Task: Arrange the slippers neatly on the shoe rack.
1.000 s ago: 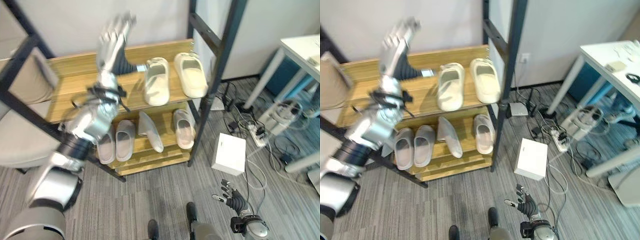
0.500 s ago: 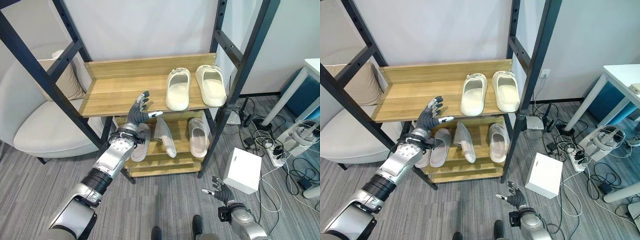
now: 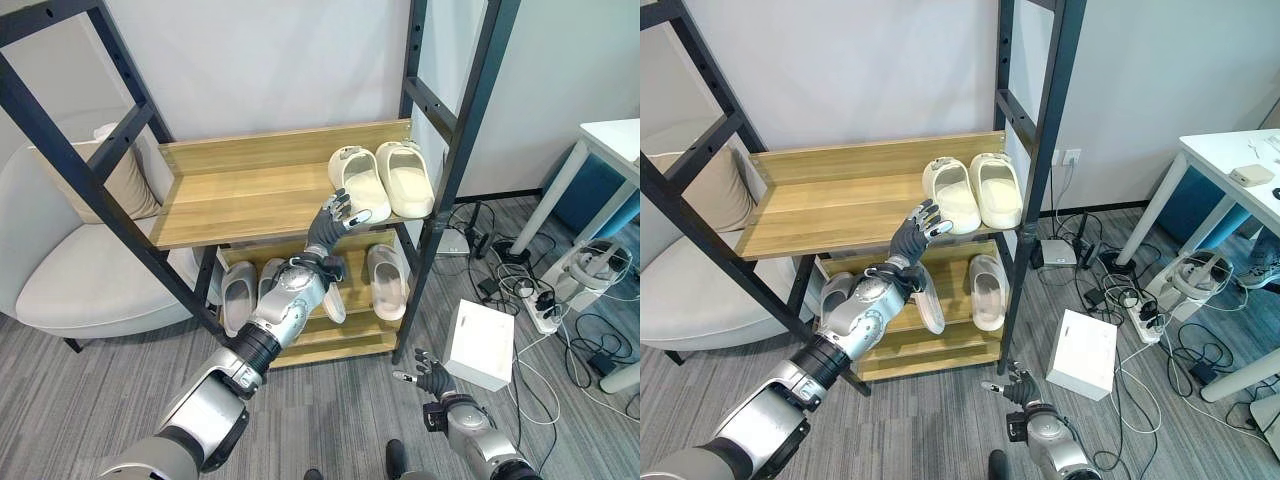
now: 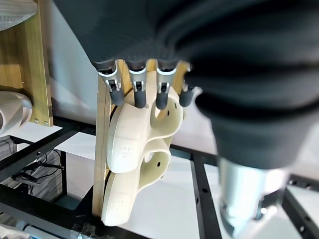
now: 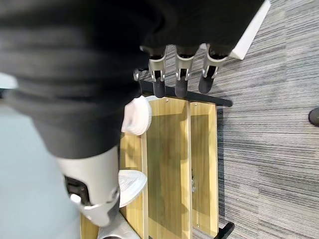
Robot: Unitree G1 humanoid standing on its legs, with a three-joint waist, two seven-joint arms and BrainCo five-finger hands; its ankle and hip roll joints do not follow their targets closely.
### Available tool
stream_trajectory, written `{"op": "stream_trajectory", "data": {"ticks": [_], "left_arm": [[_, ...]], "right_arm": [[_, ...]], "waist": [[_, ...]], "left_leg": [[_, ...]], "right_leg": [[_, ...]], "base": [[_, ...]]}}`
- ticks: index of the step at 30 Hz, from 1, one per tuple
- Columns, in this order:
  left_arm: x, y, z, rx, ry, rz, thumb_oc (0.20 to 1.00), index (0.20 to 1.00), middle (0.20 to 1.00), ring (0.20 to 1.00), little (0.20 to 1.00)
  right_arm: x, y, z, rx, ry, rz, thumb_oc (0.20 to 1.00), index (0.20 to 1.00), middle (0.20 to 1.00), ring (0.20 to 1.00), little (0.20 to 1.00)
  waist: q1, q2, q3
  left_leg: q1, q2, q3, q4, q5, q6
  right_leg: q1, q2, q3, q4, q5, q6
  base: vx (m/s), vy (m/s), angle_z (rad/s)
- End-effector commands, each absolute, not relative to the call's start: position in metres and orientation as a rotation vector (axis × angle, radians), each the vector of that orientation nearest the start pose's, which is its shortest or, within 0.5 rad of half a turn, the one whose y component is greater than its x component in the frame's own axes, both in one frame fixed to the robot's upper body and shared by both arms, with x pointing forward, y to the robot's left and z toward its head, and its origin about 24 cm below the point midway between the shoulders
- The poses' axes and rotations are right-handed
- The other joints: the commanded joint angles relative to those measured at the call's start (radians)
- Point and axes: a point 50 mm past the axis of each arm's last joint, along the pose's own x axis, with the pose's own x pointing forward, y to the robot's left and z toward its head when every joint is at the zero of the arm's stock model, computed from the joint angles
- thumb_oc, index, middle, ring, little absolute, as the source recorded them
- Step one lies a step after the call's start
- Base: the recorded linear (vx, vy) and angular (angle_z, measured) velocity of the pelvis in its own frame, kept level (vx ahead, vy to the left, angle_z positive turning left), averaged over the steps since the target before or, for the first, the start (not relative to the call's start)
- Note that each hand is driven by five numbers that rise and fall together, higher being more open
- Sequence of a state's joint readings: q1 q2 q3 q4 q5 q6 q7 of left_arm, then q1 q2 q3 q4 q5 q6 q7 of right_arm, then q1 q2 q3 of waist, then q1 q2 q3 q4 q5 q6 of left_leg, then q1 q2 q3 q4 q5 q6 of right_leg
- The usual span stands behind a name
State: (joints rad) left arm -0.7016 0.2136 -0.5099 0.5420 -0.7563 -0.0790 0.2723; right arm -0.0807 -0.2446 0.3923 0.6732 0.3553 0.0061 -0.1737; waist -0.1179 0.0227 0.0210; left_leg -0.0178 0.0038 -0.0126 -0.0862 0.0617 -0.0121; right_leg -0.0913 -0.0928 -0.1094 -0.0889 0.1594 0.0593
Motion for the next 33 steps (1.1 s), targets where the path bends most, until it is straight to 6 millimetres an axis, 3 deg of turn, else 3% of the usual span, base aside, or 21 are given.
{"op": "stream_trajectory", "data": {"ticks": [1, 3, 6, 9, 10, 11, 12, 15, 16, 17, 18, 19, 20, 21, 22, 23, 26, 27, 28, 32, 33], "left_arm": [[0.383, 0.070, 0.150, -0.096, -0.134, -0.166, 1.000, 1.000, 1.000, 1.000, 1.000], [0.384, 0.073, 0.153, -0.059, -0.151, -0.149, 1.000, 1.000, 1.000, 1.000, 1.000], [0.383, 0.089, 0.171, -0.014, -0.269, 0.009, 1.000, 1.000, 1.000, 1.000, 1.000], [0.366, 0.096, 0.202, -0.037, -0.468, 0.020, 1.000, 1.000, 1.000, 1.000, 1.000], [0.357, 0.096, 0.213, -0.064, -0.532, -0.018, 1.000, 1.000, 1.000, 1.000, 1.000], [0.314, 0.089, 0.234, -0.103, -0.711, -0.350, 1.000, 1.000, 1.000, 1.000, 1.000], [0.314, 0.090, 0.234, -0.103, -0.711, -0.350, 1.000, 1.000, 1.000, 1.000, 1.000], [0.286, 0.081, 0.222, -0.086, -0.662, -0.660, 1.000, 1.000, 1.000, 1.000, 1.000], [0.270, 0.075, 0.203, -0.102, -0.566, -0.833, 1.000, 1.000, 1.000, 1.000, 1.000], [0.270, 0.075, 0.203, -0.102, -0.566, -0.833, 1.000, 1.000, 1.000, 1.000, 1.000], [0.257, 0.067, 0.172, -0.190, -0.395, -0.957, 1.000, 1.000, 1.000, 1.000, 1.000], [0.251, 0.065, 0.157, -0.219, -0.324, -0.991, 1.000, 1.000, 1.000, 1.000, 1.000], [0.251, 0.065, 0.157, -0.219, -0.324, -0.991, 1.000, 1.000, 1.000, 1.000, 1.000], [0.242, 0.060, 0.119, -0.256, -0.151, -1.024, 1.000, 1.000, 1.000, 1.000, 1.000], [0.241, 0.060, 0.119, -0.257, -0.151, -1.024, 1.000, 1.000, 1.000, 1.000, 1.000], [0.238, 0.061, 0.101, -0.253, -0.078, -1.015, 1.000, 1.000, 1.000, 1.000, 1.000], [0.224, 0.074, 0.042, -0.248, 0.153, -0.901, 1.000, 1.000, 1.000, 1.000, 1.000], [0.214, 0.088, 0.009, -0.210, 0.277, -0.808, 1.000, 1.000, 1.000, 1.000, 1.000], [0.214, 0.088, 0.008, -0.211, 0.277, -0.807, 1.000, 1.000, 1.000, 1.000, 1.000], [0.190, 0.124, -0.062, -0.082, 0.518, -0.471, 1.000, 1.000, 1.000, 1.000, 1.000], [0.190, 0.124, -0.062, -0.082, 0.517, -0.471, 1.000, 1.000, 1.000, 1.000, 1.000]], "right_arm": [[0.234, -0.161, -0.078, -0.088, 0.564, 0.008, 1.000, 1.000, 1.000, 1.000, 1.000], [0.232, -0.162, -0.078, -0.089, 0.562, 0.005, 1.000, 1.000, 1.000, 1.000, 1.000], [0.225, -0.161, -0.077, -0.066, 0.531, -0.008, 1.000, 1.000, 1.000, 1.000, 1.000], [0.224, -0.164, -0.073, -0.049, 0.499, -0.022, 1.000, 1.000, 1.000, 1.000, 1.000], [0.223, -0.166, -0.073, -0.048, 0.497, -0.030, 1.000, 1.000, 1.000, 1.000, 1.000], [0.214, -0.179, -0.077, -0.050, 0.518, -0.044, 1.000, 1.000, 1.000, 1.000, 1.000], [0.214, -0.179, -0.077, -0.050, 0.518, -0.044, 1.000, 1.000, 1.000, 1.000, 1.000], [0.204, -0.185, -0.084, -0.061, 0.558, -0.027, 1.000, 1.000, 1.000, 1.000, 1.000], [0.198, -0.182, -0.090, -0.074, 0.588, -0.008, 1.000, 1.000, 1.000, 1.000, 1.000], [0.198, -0.182, -0.090, -0.074, 0.588, -0.008, 1.000, 1.000, 1.000, 1.000, 1.000], [0.192, -0.178, -0.095, -0.077, 0.609, 0.014, 1.000, 1.000, 1.000, 1.000, 1.000], [0.191, -0.176, -0.097, -0.078, 0.617, 0.021, 1.000, 1.000, 1.000, 1.000, 1.000], [0.191, -0.176, -0.097, -0.078, 0.617, 0.021, 1.000, 1.000, 1.000, 1.000, 1.000], [0.190, -0.170, -0.100, -0.084, 0.631, 0.040, 1.000, 1.000, 1.000, 1.000, 1.000], [0.190, -0.170, -0.100, -0.084, 0.631, 0.040, 1.000, 1.000, 1.000, 1.000, 1.000], [0.191, -0.169, -0.100, -0.089, 0.630, 0.051, 1.000, 1.000, 1.000, 1.000, 1.000], [0.194, -0.165, -0.099, -0.086, 0.621, 0.067, 1.000, 1.000, 1.000, 1.000, 1.000], [0.195, -0.166, -0.097, -0.093, 0.613, 0.070, 1.000, 1.000, 1.000, 1.000, 1.000], [0.194, -0.166, -0.097, -0.094, 0.614, 0.070, 1.000, 1.000, 1.000, 1.000, 1.000], [0.197, -0.165, -0.092, -0.092, 0.590, 0.070, 1.000, 1.000, 1.000, 1.000, 1.000], [0.197, -0.166, -0.092, -0.092, 0.590, 0.070, 1.000, 1.000, 1.000, 1.000, 1.000]], "waist": [[-0.014, 0.014, 0.041], [-0.014, 0.014, 0.041], [-0.009, 0.005, 0.046], [0.001, -0.003, 0.045], [0.005, -0.004, 0.044], [0.021, -0.011, 0.035], [0.021, -0.011, 0.035], [0.033, -0.010, 0.024], [0.041, -0.012, 0.019], [0.041, -0.013, 0.019], [0.046, -0.014, 0.017], [0.049, -0.015, 0.017], [0.049, -0.015, 0.017], [0.054, -0.017, 0.021], [0.055, -0.016, 0.023], [0.057, -0.018, 0.025], [0.061, -0.019, 0.037], [0.064, -0.021, 0.044], [0.063, -0.021, 0.044], [0.073, -0.029, 0.056], [0.072, -0.028, 0.057]], "left_leg": [[0.029, -0.023, -0.019, -0.001, -0.170, 0.036], [0.029, -0.024, -0.019, -0.001, -0.170, 0.036], [0.033, -0.023, -0.025, -0.001, -0.166, 0.036], [0.032, -0.023, -0.038, -0.001, -0.164, 0.035], [0.033, -0.023, -0.042, -0.001, -0.164, 0.035], [0.036, -0.021, -0.049, -0.001, -0.166, 0.033], [0.036, -0.021, -0.049, -0.001, -0.166, 0.033], [0.043, -0.020, -0.054, -0.001, -0.172, 0.033], [0.048, -0.020, -0.058, -0.001, -0.175, 0.034], [0.048, -0.020, -0.058, -0.001, -0.175, 0.034], [0.051, -0.020, -0.061, -0.001, -0.178, 0.036], [0.053, -0.020, -0.062, -0.001, -0.179, 0.038], [0.053, -0.020, -0.062, -0.001, -0.179, 0.038], [0.056, -0.020, -0.063, -0.001, -0.181, 0.042], [0.061, -0.018, -0.062, -0.001, -0.185, 0.041], [0.063, -0.018, -0.064, -0.001, -0.185, 0.043], [0.064, -0.018, -0.065, -0.001, -0.183, 0.046], [0.067, -0.017, -0.063, -0.001, -0.182, 0.048], [0.067, -0.017, -0.063, -0.001, -0.182, 0.048], [0.067, -0.018, -0.069, -0.001, -0.180, 0.049], [0.067, -0.018, -0.070, -0.001, -0.180, 0.049]], "right_leg": [[0.093, 0.008, -0.030, 0.002, -0.238, 0.037], [0.093, 0.008, -0.030, 0.002, -0.238, 0.037], [0.102, 0.008, -0.039, 0.002, -0.242, 0.033], [0.108, 0.008, -0.051, 0.002, -0.244, 0.031], [0.112, 0.009, -0.054, 0.002, -0.244, 0.030], [0.121, 0.008, -0.065, 0.002, -0.244, 0.034], [0.121, 0.008, -0.065, 0.002, -0.244, 0.034], [0.130, 0.008, -0.071, 0.002, -0.246, 0.036], [0.136, 0.008, -0.076, 0.002, -0.249, 0.035], [0.136, 0.008, -0.076, 0.002, -0.249, 0.035], [0.140, 0.009, -0.078, 0.002, -0.251, 0.035], [0.142, 0.009, -0.078, 0.002, -0.252, 0.034], [0.142, 0.009, -0.078, 0.002, -0.252, 0.034], [0.145, 0.011, -0.076, 0.002, -0.254, 0.032], [0.150, 0.012, -0.076, 0.002, -0.256, 0.032], [0.152, 0.013, -0.075, 0.002, -0.256, 0.031], [0.153, 0.013, -0.073, 0.002, -0.254, 0.028], [0.154, 0.014, -0.072, 0.002, -0.254, 0.027], [0.154, 0.014, -0.072, 0.002, -0.254, 0.027], [0.158, 0.014, -0.073, 0.002, -0.253, 0.018], [0.158, 0.014, -0.074, 0.002, -0.253, 0.018]], "base": [[0.00, 0.000, 0.00], [0.00, 0.000, 0.00], [-0.01, -0.005, 0.00], [-0.03, -0.006, 0.07], [-0.03, 0.015, 0.22], [-0.03, 0.014, 0.23], [-0.02, 0.021, 0.13], [0.01, 0.021, 0.14], [0.00, 0.000, 0.00], [0.00, 0.026, -0.04], [0.00, 0.023, -0.04], [0.00, 0.000, 0.00], [-0.01, 0.024, -0.04], [0.00, 0.013, -0.04], [0.00, 0.000, 0.00], [0.00, 0.000, 0.00], [-0.01, 0.007, 0.00], [-0.03, 0.016, -0.02], [-0.03, 0.015, -0.02], [-0.02, 0.002, 0.00], [-0.03, -0.002, 0.01]]}}
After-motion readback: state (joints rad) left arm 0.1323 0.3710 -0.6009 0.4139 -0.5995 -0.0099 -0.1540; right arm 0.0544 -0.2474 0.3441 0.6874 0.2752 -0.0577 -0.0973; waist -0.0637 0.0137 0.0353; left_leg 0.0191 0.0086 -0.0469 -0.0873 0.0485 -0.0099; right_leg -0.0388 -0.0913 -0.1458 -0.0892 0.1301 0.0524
